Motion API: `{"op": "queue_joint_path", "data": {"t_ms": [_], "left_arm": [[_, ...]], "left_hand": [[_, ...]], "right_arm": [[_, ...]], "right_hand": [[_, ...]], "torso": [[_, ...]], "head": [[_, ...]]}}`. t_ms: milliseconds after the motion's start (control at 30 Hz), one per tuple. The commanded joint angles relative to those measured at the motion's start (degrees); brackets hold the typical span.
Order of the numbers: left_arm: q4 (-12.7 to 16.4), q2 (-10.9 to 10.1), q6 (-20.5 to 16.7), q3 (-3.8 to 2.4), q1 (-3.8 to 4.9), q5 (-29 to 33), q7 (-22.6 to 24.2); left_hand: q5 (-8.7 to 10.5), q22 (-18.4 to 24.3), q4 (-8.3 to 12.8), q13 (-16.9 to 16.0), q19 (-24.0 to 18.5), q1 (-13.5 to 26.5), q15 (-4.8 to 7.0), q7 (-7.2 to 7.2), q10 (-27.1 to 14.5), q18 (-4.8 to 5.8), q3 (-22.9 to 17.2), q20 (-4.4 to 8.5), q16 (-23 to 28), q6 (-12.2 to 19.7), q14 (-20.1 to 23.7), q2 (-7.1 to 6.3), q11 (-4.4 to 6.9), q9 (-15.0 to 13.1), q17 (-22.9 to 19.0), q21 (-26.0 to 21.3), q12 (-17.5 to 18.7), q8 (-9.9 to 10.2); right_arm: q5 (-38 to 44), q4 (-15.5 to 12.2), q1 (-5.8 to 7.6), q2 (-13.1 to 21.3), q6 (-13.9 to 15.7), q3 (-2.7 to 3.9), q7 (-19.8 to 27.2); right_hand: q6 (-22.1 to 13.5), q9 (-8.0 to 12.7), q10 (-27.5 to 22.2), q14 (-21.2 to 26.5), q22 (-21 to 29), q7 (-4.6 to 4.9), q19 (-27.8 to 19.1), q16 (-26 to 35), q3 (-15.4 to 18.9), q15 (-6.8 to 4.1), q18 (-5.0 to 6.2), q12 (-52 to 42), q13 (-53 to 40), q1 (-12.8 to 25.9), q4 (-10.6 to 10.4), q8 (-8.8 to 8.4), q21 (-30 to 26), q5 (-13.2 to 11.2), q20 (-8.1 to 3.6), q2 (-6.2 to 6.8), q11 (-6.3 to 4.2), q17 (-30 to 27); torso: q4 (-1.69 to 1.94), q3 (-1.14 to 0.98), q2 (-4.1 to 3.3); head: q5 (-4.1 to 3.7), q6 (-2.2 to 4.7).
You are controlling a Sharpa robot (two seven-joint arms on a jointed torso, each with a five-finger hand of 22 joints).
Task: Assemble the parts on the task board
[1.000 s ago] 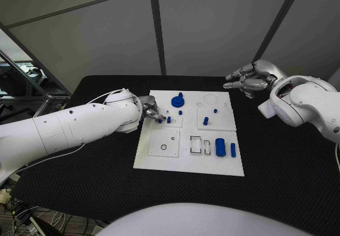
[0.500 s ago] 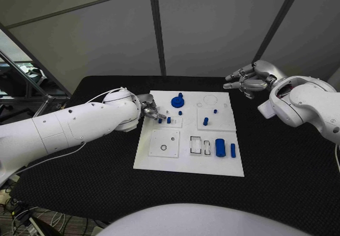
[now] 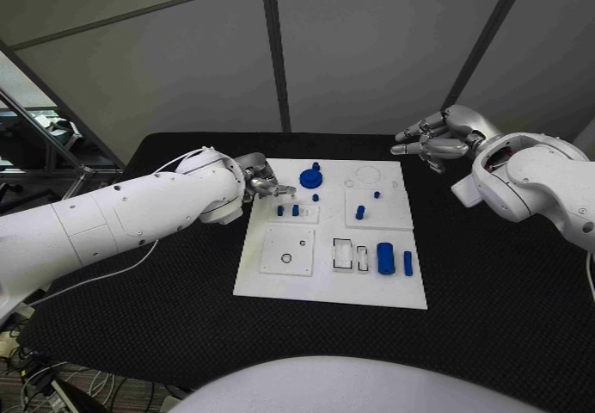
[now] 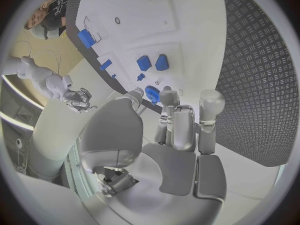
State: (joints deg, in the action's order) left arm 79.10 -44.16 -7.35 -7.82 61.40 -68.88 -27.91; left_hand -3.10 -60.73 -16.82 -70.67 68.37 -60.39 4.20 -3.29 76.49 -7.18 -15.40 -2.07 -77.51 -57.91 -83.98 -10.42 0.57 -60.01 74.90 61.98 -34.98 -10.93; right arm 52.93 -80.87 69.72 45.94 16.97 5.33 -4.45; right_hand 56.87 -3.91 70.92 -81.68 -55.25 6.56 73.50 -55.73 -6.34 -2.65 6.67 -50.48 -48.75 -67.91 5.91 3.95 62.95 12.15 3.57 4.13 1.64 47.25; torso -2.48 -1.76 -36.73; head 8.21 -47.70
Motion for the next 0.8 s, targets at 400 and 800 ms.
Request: {"op": "queue_joint_path", "data": {"t_ms": [400,800], "left_arm": [[-2.95,3.19,-8.69,0.07,0.69,2.60,24.95],[-7.04,8.55,-4.48,2.35,1.74,-14.59,28.27]], "left_hand": [[-0.11,18.99,11.24,26.51,-16.30,-22.43,-5.18,-3.95,-12.42,-2.52,-10.22,-4.54,41.78,3.18,20.61,-0.73,-4.70,21.68,-31.89,-25.92,28.14,7.44],[0.16,19.69,13.20,46.21,-10.68,-21.12,-4.90,-3.98,-13.81,-3.30,-6.77,-4.99,41.06,1.97,13.12,-2.89,-5.60,34.31,-35.02,-26.73,31.11,7.09]], "right_arm": [[-0.12,-0.10,0.11,-0.24,0.37,0.04,0.76],[1.26,-0.49,0.11,-0.61,0.27,0.03,0.76]], "right_hand": [[-0.33,0.01,-0.56,-0.26,0.49,-0.20,0.22,0.77,0.05,-0.04,0.68,0.48,0.36,0.34,0.14,-0.21,-0.75,0.41,0.10,0.03,-0.15,-0.29],[-0.29,0.00,-0.71,-0.23,0.68,-0.21,0.16,0.99,-0.04,-0.05,0.71,0.68,0.59,0.19,0.28,-0.20,-0.94,0.43,0.10,-0.01,-0.16,-0.44]], "torso": [[-0.17,0.01,-0.08],[-0.09,0.02,-0.07]], "head": [[-1.06,1.49],[-1.91,2.13]]}}
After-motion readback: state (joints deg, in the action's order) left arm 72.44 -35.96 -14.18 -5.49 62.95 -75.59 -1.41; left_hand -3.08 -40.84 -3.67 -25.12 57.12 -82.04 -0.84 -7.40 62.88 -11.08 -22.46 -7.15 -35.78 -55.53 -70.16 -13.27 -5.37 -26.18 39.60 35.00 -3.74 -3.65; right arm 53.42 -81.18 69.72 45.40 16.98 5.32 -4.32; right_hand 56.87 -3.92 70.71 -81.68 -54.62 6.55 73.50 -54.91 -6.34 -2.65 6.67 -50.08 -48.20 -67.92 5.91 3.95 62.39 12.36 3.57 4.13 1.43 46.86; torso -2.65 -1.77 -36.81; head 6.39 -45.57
